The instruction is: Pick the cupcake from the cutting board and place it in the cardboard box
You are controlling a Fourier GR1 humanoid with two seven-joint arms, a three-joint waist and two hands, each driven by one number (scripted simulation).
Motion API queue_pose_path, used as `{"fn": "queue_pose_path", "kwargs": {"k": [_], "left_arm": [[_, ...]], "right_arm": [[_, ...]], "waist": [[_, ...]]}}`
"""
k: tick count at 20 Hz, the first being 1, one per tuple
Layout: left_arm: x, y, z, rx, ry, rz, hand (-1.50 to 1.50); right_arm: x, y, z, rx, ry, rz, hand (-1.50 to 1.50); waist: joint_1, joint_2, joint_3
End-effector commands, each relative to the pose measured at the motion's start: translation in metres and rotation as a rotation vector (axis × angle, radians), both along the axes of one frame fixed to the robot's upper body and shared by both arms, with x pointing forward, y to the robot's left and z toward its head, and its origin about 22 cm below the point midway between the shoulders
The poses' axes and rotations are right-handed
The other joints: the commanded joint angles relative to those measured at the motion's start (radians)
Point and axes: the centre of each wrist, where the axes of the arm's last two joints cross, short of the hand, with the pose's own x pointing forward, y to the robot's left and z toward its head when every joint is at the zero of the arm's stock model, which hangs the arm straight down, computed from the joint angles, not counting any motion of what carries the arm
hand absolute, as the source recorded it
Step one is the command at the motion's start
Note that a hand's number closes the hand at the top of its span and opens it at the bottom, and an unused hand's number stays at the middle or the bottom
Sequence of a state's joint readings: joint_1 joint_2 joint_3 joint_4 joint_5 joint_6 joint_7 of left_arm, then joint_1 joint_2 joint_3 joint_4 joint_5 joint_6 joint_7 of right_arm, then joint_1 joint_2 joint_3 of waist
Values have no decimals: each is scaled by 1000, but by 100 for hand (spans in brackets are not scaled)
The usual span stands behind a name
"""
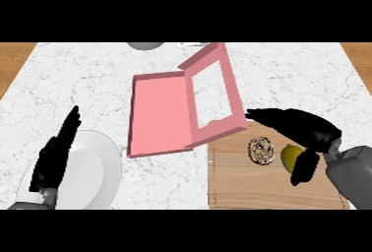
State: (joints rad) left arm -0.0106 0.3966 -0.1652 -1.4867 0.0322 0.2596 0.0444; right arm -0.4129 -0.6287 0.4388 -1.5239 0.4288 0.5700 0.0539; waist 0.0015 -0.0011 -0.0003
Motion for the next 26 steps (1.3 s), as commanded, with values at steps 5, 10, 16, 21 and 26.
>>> {"fn": "queue_pose_path", "kwargs": {"k": [5,10,16,21,26], "left_arm": [[-2,-6,-4,-9,-8,-7,0],[7,-11,-3,12,3,-5,0],[4,10,-2,-21,-16,-7,0],[-5,-8,-14,-3,-11,10,0],[8,9,3,-6,11,11,0]], "right_arm": [[-2,-9,-35,-70,11,-23,-150],[-6,-26,-13,-56,7,-25,-150],[-17,-10,-34,-50,-3,-32,-150],[-7,4,-61,-38,8,-28,-150],[-15,-2,-67,-36,4,-34,-150]], "waist": [[3,2,0],[-3,1,0],[-3,1,0],[1,2,0],[-1,1,0]]}}
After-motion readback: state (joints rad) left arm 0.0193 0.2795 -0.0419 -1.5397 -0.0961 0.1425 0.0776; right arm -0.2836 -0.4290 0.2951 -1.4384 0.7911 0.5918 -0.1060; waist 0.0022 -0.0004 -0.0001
